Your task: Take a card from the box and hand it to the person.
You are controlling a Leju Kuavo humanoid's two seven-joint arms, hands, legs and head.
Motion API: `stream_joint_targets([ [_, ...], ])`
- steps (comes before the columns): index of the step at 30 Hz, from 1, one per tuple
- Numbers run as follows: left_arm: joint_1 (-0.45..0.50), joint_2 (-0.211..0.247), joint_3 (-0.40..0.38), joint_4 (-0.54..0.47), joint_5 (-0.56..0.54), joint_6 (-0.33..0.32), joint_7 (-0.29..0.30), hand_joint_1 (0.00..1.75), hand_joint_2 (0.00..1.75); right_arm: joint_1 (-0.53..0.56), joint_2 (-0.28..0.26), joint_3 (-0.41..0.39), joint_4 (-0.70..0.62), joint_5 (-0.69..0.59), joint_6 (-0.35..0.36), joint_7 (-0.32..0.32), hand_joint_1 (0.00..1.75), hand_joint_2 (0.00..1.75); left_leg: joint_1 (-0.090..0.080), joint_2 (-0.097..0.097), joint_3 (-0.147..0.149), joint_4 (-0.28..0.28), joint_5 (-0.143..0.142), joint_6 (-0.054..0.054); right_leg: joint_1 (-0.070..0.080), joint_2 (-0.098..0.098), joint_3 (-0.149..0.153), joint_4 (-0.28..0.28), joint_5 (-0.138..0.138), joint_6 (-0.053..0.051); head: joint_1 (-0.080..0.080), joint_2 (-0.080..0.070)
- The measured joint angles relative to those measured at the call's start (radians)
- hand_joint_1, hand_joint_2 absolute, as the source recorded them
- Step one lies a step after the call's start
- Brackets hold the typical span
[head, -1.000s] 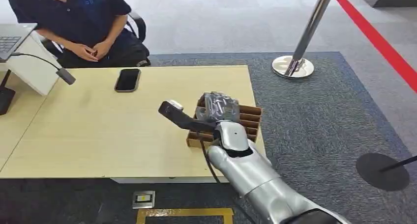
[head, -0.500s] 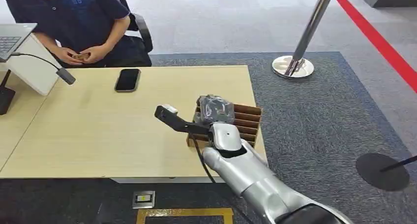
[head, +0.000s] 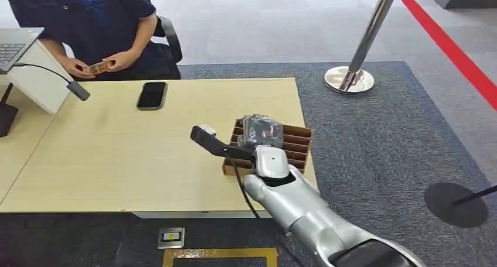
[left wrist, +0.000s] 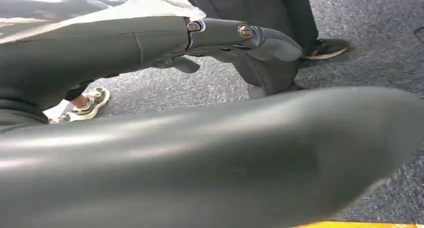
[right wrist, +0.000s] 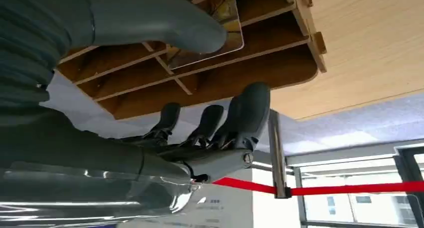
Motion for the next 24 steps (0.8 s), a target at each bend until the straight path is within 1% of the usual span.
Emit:
stream_joint_targets([
  [5, 0.0, 0.0, 0.0, 0.0, -0.002, 0.0, 0.0, 0.0, 0.0, -0.002, -0.004, 0.0, 0.006, 0.029, -0.002, 0.021, 0.82, 1.75, 0.0, 0.0, 0.0, 0.0, 0.0, 0.0, 0.0, 0.0, 0.0, 0.0, 0.0, 0.0, 0.0, 0.0],
  [6, 0.0, 0.0, 0.0, 0.001, -0.002, 0.001, 0.0, 0.0, 0.0, -0.003, -0.004, 0.0, 0.009, 0.032, -0.003, 0.021, 0.8, 1.75, 0.0, 0.0, 0.0, 0.0, 0.0, 0.0, 0.0, 0.0, 0.0, 0.0, 0.0, 0.0, 0.0, 0.0],
  [12, 0.0, 0.0, 0.0, 0.001, -0.001, 0.003, 0.001, 0.0, 0.0, -0.008, -0.006, 0.0, 0.027, 0.043, -0.003, 0.02, 0.82, 1.75, 0.0, 0.0, 0.0, 0.0, 0.0, 0.0, 0.0, 0.0, 0.0, 0.0, 0.0, 0.0, 0.0, 0.0],
  [16, 0.0, 0.0, 0.0, 0.001, -0.001, 0.004, 0.001, 0.0, 0.0, -0.008, -0.005, 0.0, 0.034, 0.05, -0.002, 0.021, 0.79, 1.75, 0.0, 0.0, 0.0, 0.0, 0.0, 0.0, 0.0, 0.0, 0.0, 0.0, 0.0, 0.0, 0.0, 0.0],
  [24, 0.0, 0.0, 0.0, 0.001, -0.001, 0.004, 0.001, 0.0, 0.0, -0.008, -0.004, 0.001, 0.053, 0.061, 0.012, 0.031, 0.79, 1.75, 0.0, 0.0, 0.0, 0.0, 0.0, 0.0, 0.0, 0.0, 0.0, 0.0, 0.0, 0.0, 0.0, 0.0],
])
